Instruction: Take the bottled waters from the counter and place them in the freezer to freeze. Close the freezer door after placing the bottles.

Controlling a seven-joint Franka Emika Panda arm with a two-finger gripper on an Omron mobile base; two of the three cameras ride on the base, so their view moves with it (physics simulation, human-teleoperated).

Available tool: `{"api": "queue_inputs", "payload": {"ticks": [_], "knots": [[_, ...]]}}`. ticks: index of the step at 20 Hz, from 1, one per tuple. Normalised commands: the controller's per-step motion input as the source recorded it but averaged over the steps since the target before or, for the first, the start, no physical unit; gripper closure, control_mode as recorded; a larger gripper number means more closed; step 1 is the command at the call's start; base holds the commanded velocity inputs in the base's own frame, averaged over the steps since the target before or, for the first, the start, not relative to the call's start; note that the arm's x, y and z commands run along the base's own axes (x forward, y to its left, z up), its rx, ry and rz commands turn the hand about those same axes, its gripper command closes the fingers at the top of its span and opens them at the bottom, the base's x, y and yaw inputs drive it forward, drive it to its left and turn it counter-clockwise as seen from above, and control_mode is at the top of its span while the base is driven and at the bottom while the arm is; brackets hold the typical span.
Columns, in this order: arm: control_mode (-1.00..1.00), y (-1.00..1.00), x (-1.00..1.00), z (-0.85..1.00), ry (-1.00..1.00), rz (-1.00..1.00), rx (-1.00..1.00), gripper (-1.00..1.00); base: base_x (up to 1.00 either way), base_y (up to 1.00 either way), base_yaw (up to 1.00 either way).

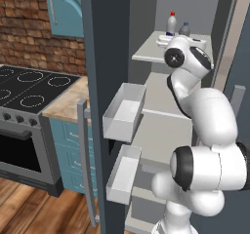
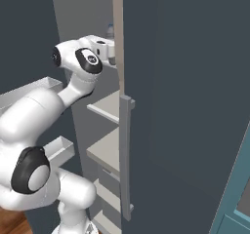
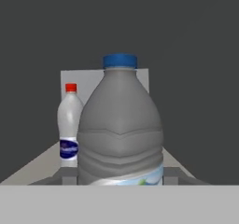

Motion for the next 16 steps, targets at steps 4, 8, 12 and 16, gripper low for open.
{"api": "queue_inputs", "payload": {"ticks": [4, 8, 12, 16], "knots": [[-1.00, -0.02, 0.26, 0.00, 0.00, 0.00, -0.01, 1.00, 0.00, 0.00, 0.00], [-1.00, -0.09, 0.35, -0.01, 0.01, 0.00, 0.00, 1.00, 0.00, 0.00, 0.00], [-1.00, -0.08, 0.36, -0.04, 0.00, 0.00, 0.00, 1.00, 0.00, 0.00, 0.00], [-1.00, -0.11, 0.36, -0.09, 0.00, 0.00, 0.00, 1.00, 0.00, 0.00, 0.00]]}}
